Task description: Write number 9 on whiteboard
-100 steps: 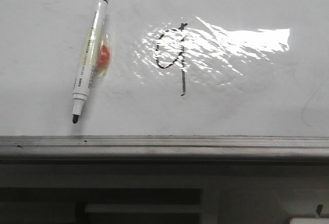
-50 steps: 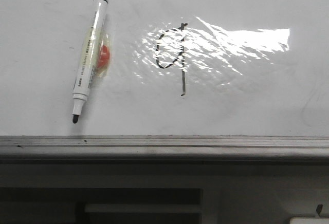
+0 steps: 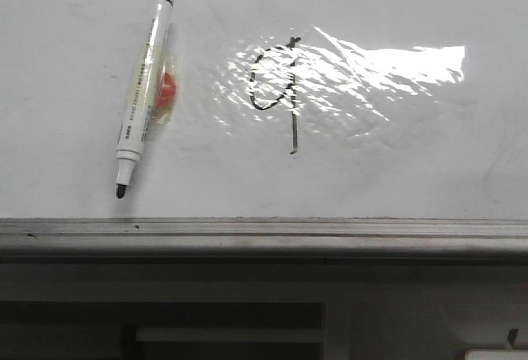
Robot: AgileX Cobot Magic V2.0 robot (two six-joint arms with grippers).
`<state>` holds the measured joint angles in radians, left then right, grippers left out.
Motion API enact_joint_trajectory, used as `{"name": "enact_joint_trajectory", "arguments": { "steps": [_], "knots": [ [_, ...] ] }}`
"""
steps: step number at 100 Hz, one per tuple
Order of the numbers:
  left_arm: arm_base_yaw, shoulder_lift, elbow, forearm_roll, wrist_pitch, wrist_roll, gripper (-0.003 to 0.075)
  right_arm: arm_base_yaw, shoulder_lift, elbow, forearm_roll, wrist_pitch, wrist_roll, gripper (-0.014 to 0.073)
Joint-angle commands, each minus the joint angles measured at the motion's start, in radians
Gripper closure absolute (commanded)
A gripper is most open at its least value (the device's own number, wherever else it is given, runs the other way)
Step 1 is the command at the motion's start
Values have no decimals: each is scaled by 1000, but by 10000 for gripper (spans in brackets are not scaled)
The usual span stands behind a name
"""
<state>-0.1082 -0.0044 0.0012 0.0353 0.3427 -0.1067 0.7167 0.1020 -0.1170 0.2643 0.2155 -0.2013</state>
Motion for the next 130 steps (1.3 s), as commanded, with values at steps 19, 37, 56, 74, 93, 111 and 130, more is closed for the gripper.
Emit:
{"name": "enact_joint_trajectory", "arguments": {
  "steps": [19,37,56,74,93,111,130],
  "knots": [
    [1,-28,19,5,-40,-13,741,0,7,-12,-10,-75,-11,661],
    [1,-28,19,5,-40,-13,741,-82,7,64,-156,-195,-11,661],
    [1,-28,19,5,-40,-13,741,-303,4,158,-272,-568,93,661],
    [1,-28,19,5,-40,-13,741,-527,-60,156,-384,-476,251,661],
    [1,-28,19,5,-40,-13,741,-736,-128,156,-361,-216,262,661],
    [1,-28,19,5,-40,-13,741,-847,-128,156,-345,-81,262,661],
    [1,-28,19,5,-40,-13,741,-880,-128,156,-317,60,253,661]
  ]
}}
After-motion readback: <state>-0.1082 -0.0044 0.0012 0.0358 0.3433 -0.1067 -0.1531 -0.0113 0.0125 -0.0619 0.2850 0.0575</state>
